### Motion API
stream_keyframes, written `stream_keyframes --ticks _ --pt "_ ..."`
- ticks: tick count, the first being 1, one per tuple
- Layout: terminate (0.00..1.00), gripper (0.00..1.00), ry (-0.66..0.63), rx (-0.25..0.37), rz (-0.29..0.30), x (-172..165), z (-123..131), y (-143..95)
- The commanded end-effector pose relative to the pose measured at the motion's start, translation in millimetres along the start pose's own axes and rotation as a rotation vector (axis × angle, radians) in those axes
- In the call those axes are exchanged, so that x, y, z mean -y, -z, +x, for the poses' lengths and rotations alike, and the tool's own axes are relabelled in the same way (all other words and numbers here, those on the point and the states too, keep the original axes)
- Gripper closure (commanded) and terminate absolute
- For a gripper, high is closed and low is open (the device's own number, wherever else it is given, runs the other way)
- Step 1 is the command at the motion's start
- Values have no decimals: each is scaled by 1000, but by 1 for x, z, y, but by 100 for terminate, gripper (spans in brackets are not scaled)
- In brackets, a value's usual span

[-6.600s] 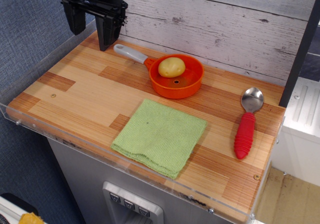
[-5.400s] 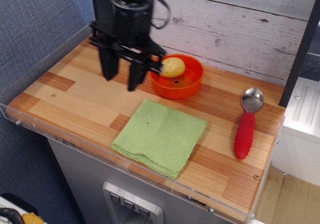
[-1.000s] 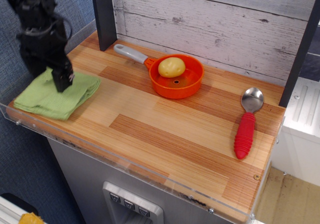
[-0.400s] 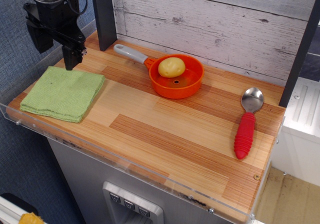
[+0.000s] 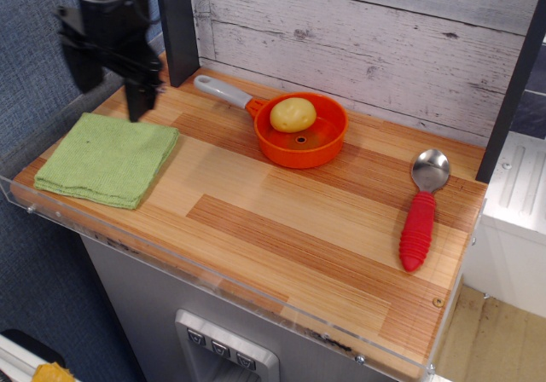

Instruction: Move the green cloth to the front left side of the table.

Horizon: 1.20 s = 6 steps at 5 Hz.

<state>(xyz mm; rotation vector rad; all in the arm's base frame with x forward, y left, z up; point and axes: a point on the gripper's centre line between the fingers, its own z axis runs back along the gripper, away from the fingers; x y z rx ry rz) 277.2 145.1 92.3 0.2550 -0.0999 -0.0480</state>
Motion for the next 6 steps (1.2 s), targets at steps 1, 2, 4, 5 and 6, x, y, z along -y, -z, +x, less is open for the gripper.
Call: stream_keyframes --ticks 1,2,4,5,6 --pt "0 0 -86 38 -83 53 -6 -53" --pt "0 0 -47 59 -136 93 -8 -70" --pt "0 0 41 104 -262 141 21 -103" --pt "0 0 71 152 -318 157 38 -117" --pt "0 0 118 171 -316 173 57 -133"
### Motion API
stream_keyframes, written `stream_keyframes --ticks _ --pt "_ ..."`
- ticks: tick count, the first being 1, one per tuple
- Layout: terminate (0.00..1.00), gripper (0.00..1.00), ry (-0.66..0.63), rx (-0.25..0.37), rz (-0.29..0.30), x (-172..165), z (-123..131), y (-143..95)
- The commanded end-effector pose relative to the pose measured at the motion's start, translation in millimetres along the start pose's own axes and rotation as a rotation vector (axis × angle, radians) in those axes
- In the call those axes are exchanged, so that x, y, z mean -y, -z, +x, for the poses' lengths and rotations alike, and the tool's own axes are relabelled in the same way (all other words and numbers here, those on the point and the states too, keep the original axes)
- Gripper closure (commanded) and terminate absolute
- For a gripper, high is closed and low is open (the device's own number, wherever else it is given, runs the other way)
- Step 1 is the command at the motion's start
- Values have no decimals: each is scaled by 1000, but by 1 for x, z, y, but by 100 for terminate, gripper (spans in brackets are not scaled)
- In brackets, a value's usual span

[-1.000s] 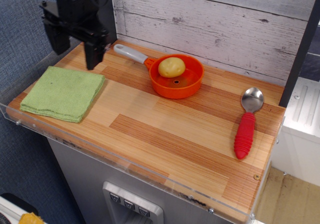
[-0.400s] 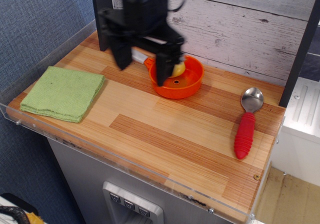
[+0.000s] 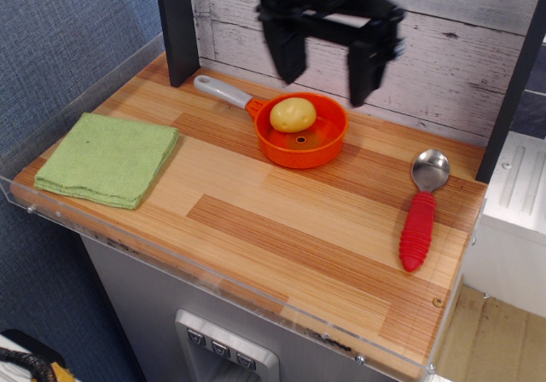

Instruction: Move the green cloth to the front left side of the table.

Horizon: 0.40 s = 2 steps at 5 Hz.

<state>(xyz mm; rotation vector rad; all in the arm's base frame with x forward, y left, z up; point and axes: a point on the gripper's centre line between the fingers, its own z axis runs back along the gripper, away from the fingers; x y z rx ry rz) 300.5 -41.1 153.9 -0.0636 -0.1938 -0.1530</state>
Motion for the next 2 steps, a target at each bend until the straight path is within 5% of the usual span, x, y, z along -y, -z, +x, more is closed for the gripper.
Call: stream_keyframes --ticks 1,2 --pt "0 0 50 50 3 16 21 -23" --pt "100 0 50 50 3 16 21 -23"
